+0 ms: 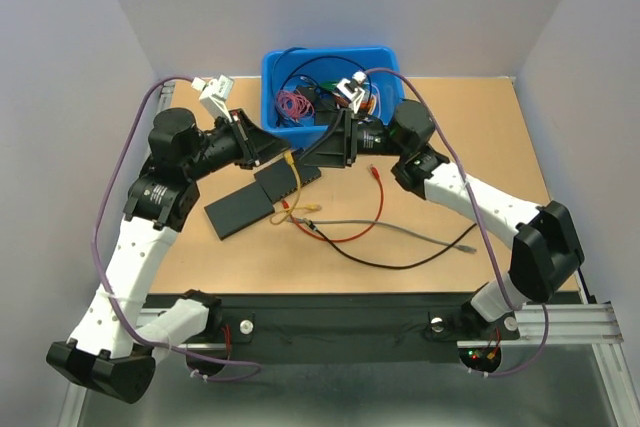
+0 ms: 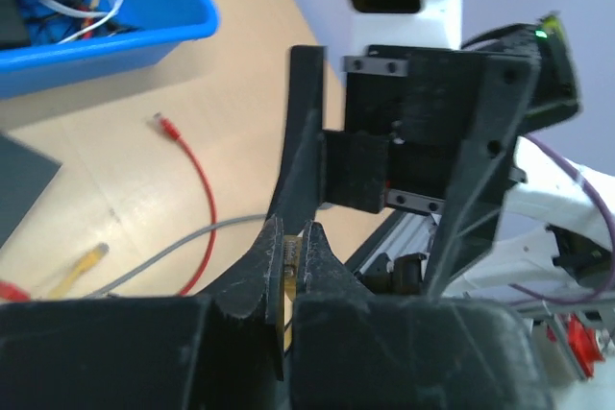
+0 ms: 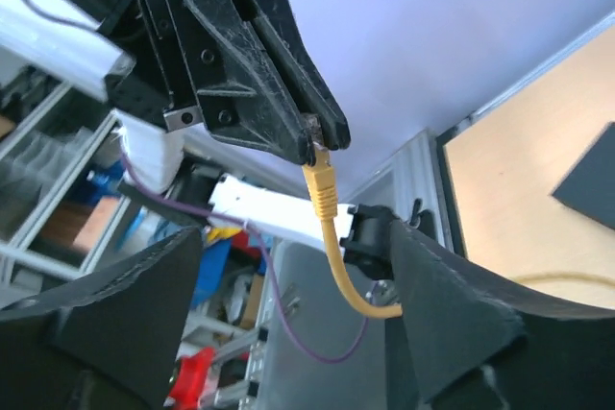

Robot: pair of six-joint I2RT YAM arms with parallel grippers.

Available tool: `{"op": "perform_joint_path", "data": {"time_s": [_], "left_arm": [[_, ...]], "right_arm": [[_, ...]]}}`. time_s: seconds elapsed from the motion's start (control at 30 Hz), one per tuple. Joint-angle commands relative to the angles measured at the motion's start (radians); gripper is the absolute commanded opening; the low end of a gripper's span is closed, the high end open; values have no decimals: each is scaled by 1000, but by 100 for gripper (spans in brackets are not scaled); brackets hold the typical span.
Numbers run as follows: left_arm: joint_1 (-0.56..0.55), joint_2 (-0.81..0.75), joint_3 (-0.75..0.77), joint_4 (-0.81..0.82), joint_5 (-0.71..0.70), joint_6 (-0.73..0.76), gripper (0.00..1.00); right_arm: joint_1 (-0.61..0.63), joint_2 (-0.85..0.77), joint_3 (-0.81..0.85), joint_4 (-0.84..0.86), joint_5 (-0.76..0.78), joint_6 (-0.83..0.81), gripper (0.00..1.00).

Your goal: Insert the plug into the switch port

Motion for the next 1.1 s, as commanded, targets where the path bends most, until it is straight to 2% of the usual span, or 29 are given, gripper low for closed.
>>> {"op": "perform_joint_path", "data": {"time_s": [0.0,0.03,0.1,0.13,0.17,0.2,0.27,0.4,0.53,0.77,0.93,1.07], "left_arm": [[13,55,133,-162,-176,-3,0],[16,66,150,-220,-191,-9,0],[16,88,175,-237,-213,-38,0],[18,92,179,-239,-216,-49,0],[18,103,188,-240,-224,-64,0],[21,112,195,-256,-238,-86,0],[22,137,204,-269,-245,-106,0],[27,155,198,-266,-239,-138,0],[38,166,212,-256,-241,-146,0],[70,163,213,-245,-221,-161,0],[73,148,176,-225,-207,-173,0],[73,141,150,-207,-198,-179,0]], "right_arm": [[-35,-65,86,-199,139,-248,88],[-34,-68,137,-437,189,-338,88],[-25,-50,215,-609,278,-462,88],[-19,-41,301,-760,372,-557,84],[6,-16,338,-822,425,-605,81],[26,-3,425,-877,544,-692,74],[95,43,495,-999,641,-758,69],[153,88,561,-1042,712,-806,64],[185,105,581,-1053,734,-831,53],[215,116,561,-1073,758,-845,51],[219,123,559,-1070,763,-839,44],[225,140,573,-1068,749,-838,43]]}}
